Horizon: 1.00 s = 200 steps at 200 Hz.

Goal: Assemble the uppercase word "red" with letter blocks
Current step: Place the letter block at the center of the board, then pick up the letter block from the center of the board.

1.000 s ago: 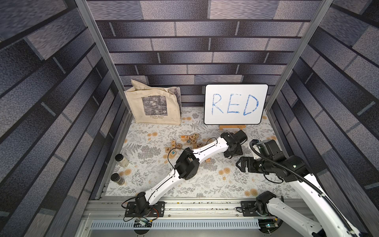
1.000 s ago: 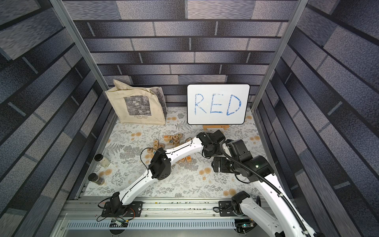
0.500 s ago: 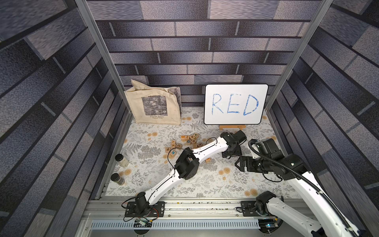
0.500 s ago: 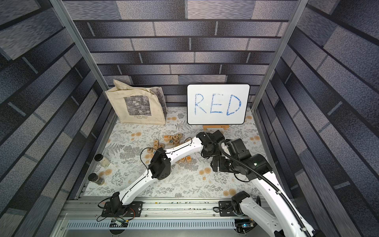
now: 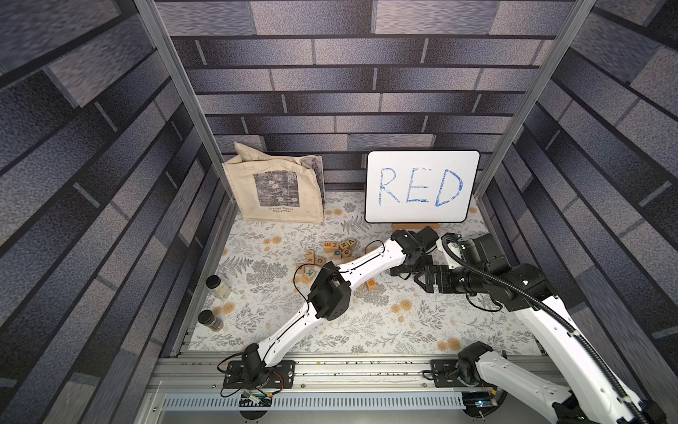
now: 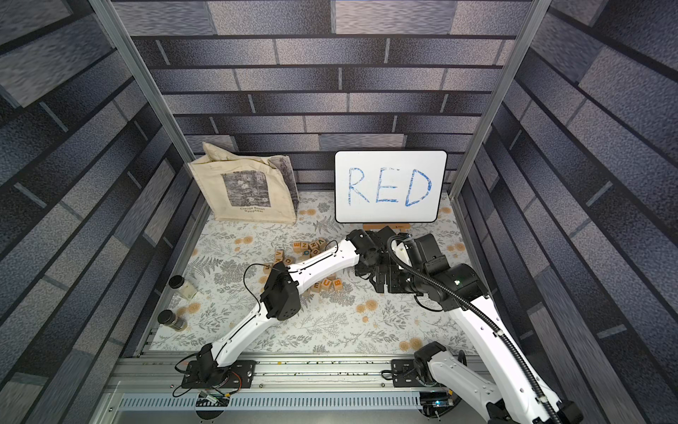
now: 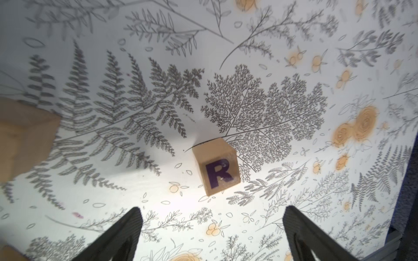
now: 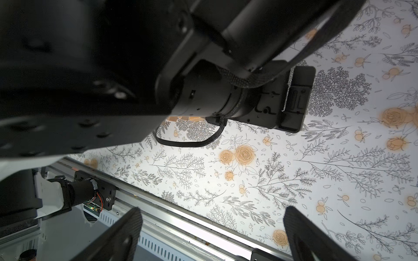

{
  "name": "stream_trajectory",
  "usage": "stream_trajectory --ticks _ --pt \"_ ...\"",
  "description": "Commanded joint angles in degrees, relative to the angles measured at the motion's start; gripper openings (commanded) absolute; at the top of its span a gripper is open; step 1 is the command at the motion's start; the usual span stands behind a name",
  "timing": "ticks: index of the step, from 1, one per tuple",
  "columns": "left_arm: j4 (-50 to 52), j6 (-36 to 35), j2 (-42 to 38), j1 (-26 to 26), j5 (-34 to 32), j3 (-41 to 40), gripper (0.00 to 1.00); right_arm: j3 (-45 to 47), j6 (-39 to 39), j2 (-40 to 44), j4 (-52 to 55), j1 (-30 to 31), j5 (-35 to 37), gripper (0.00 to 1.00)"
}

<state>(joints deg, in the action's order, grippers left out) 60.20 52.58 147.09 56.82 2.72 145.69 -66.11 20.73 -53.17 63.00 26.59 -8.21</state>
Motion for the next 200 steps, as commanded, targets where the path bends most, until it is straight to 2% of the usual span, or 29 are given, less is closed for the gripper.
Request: stream_trajectory --ticks 1,69,109,127,176,200 --pt "3.33 -1.61 -5.23 -0.75 -2.52 1.53 1.00 -1.04 -0.68 -0.79 -1.55 -0.23 -1.41 1.00" --pt "8.93 -1.86 -10.38 -0.59 -7.77 0.78 1.00 -2.62 -1.13 -2.58 -2.89 -0.13 -3.31 1.00" --pt "8.55 -1.98 -15.06 -0.82 -9.44 -4.52 1.00 -3.30 -0.73 -2.87 -3.32 -0.07 -4.52 1.00" --pt "7.24 -1.94 -18.27 -1.09 -9.67 -9.20 1.00 -3.30 -0.35 -2.86 -3.67 0.12 -4.85 1.00" --pt "-2.49 0.36 -31.84 -2.90 -9.34 -31.42 1.00 -3.06 1.31 -2.92 -4.85 1.79 -4.60 1.00" --pt "-5.02 1.27 -37.68 -3.74 -9.63 -39.75 1.00 -2.21 2.30 -2.91 -5.76 3.35 -3.93 1.00"
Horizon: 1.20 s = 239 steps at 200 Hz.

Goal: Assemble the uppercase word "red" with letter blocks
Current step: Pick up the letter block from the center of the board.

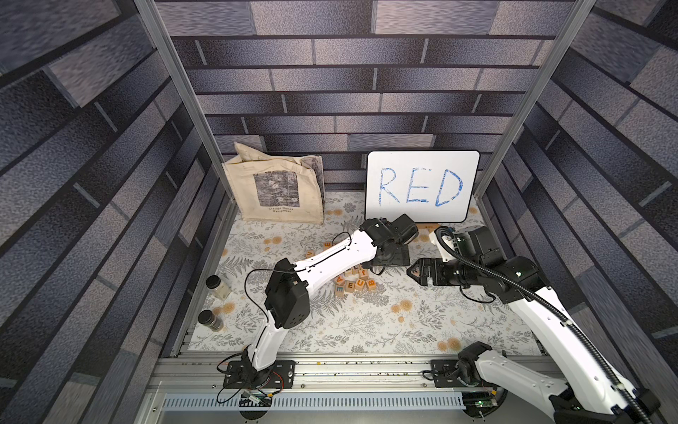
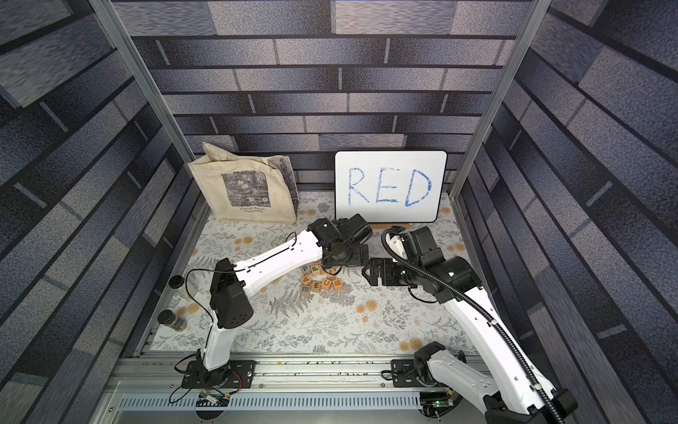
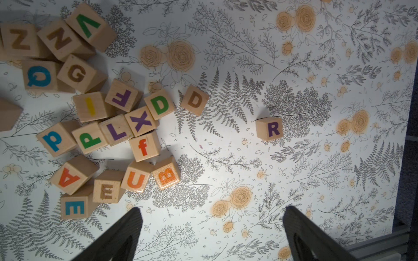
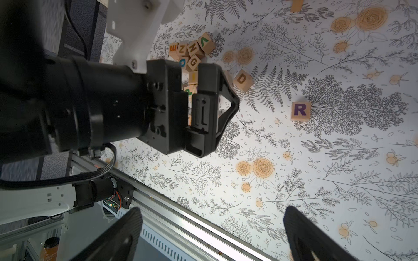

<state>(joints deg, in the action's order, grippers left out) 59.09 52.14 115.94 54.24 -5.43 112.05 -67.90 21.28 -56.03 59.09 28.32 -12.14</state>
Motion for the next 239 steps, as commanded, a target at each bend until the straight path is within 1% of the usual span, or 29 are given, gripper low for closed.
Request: stream_trajectory --ticks 1,39,112,180,239 --pt "-3.94 1.72 -6.70 -1.20 -1.49 -6.43 1.00 -0.41 1.75 -0.09 -1.90 1.77 0.05 1.00" --pt "-5.33 2.00 -14.29 -2.07 -1.75 -16.33 1.00 0.05 4.38 -1.22 -3.59 6.11 2.82 1.00" --pt "-5.13 1.13 -28.94 -5.01 -1.45 -31.18 1.00 0.40 10.71 -6.09 -8.78 14.05 7.85 1.00" --pt "-2.86 -0.22 -41.80 -8.77 0.88 -41.66 1.00 -1.12 16.50 -12.95 -11.82 20.45 12.68 1.00" --pt "0.26 -3.30 -50.06 -12.56 3.69 -46.84 1.00 -3.72 22.36 -19.82 -13.09 25.51 17.94 1.00"
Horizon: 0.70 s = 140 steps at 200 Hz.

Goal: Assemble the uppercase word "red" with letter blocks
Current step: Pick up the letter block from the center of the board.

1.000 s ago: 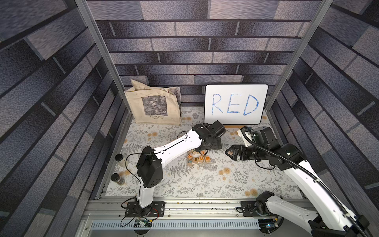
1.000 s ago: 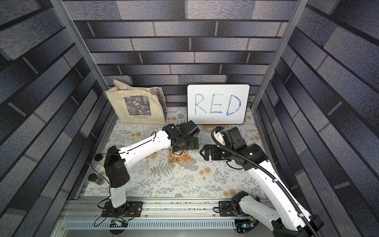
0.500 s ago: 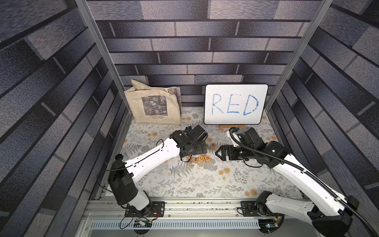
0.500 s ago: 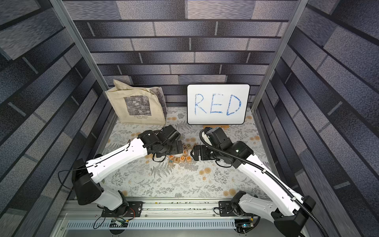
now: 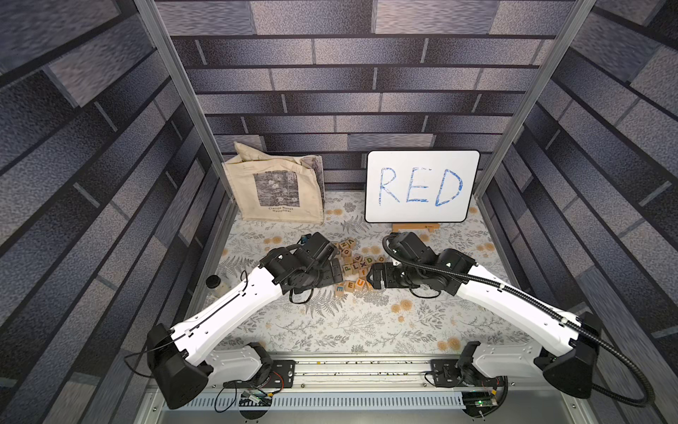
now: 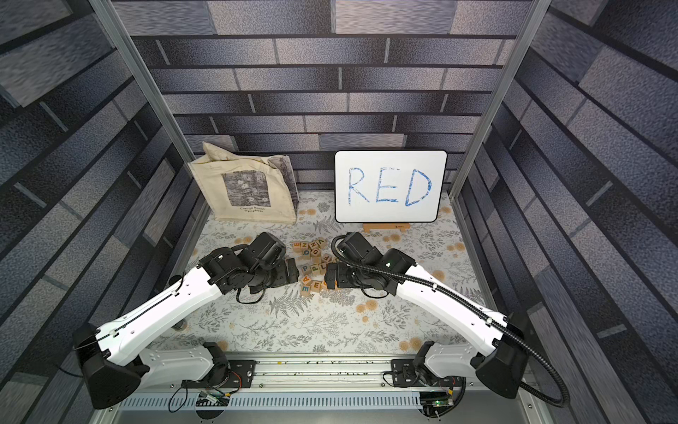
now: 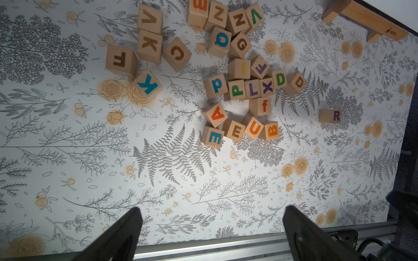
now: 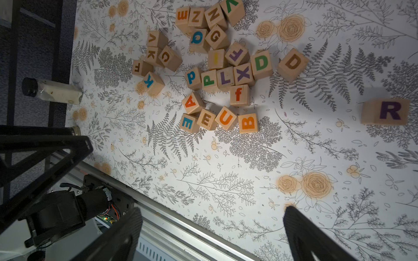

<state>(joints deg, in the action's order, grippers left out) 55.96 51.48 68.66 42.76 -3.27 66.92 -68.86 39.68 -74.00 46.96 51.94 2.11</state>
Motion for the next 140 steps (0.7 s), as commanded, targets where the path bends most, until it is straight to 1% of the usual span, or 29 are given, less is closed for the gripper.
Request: stream_trajectory --ticks 1,56,85,140 --pt "3.46 -2.76 -2.85 -1.18 1.52 -1.75 1.00 -2.85 4.06 -1.98 -0.97 1.95 3.74 1.00" --pt "5.64 -4.46 -9.76 -2.53 3.35 -5.66 1.00 -4.60 12.01 -7.39 -0.42 4.72 6.90 1.00" --pt "6.97 -5.15 -12.85 -2.76 3.70 -7.21 1.00 -6.03 14.87 -9.85 0.22 6.17 8.20 1.00" --pt "10.28 -6.75 -19.01 -2.85 4.41 -9.71 1.00 -8.34 20.69 -16.27 0.07 9.91 8.42 1.00"
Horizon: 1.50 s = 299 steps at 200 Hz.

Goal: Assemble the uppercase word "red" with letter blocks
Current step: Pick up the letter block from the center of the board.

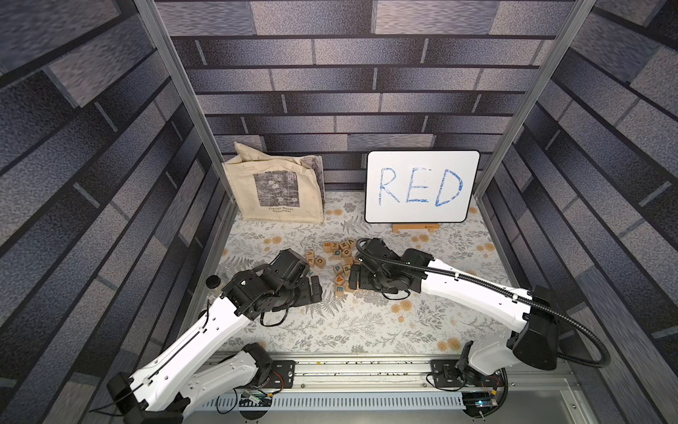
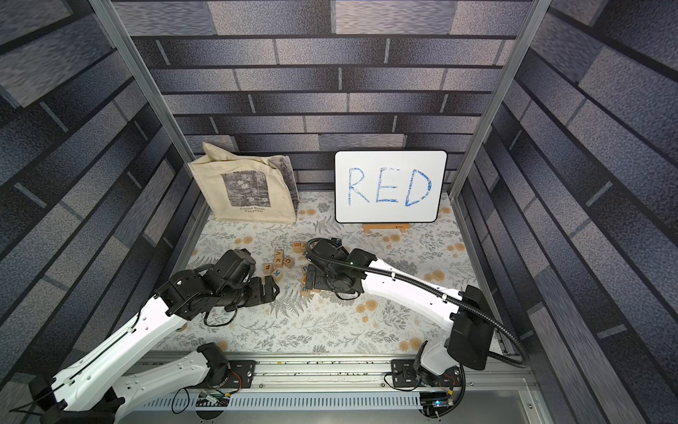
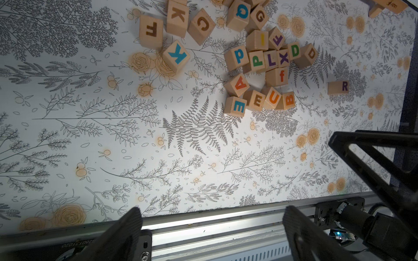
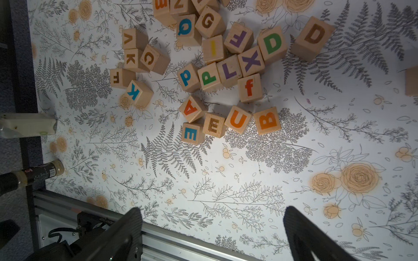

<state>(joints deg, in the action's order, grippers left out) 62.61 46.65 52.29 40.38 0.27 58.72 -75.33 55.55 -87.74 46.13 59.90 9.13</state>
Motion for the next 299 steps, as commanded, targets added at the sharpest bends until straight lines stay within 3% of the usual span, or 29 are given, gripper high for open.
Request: stream_trajectory --ticks 1,52,81,100,124,148,299 --pt "3.74 -1.96 -2.77 -0.47 0.87 -1.60 1.00 -1.90 5.00 -2.65 0.94 2.01 1.46 1.00" --pt "6.41 -1.68 -8.21 -0.44 2.22 -3.96 1.00 1.02 14.11 -5.28 -2.12 4.41 1.43 1.00" --pt "8.30 -1.91 -11.04 -0.41 2.27 -4.90 1.00 2.49 17.14 -6.56 -3.56 5.04 1.07 0.92" --pt "9.30 -2.03 -12.67 -0.44 2.36 -5.26 1.00 3.22 18.81 -7.36 -4.11 5.17 1.03 0.83" --pt "10.32 -2.04 -13.75 -0.46 2.37 -5.32 1.00 2.45 19.80 -9.20 -3.65 5.14 0.85 0.61" --pt "10.76 -2.04 -14.44 -0.49 2.28 -5.26 1.00 -0.40 19.84 -12.33 -1.66 5.14 0.54 0.45" --pt "8.61 -2.99 -13.03 -0.65 2.25 -4.86 1.00 -2.26 16.73 -18.80 -0.03 0.17 -1.71 0.44"
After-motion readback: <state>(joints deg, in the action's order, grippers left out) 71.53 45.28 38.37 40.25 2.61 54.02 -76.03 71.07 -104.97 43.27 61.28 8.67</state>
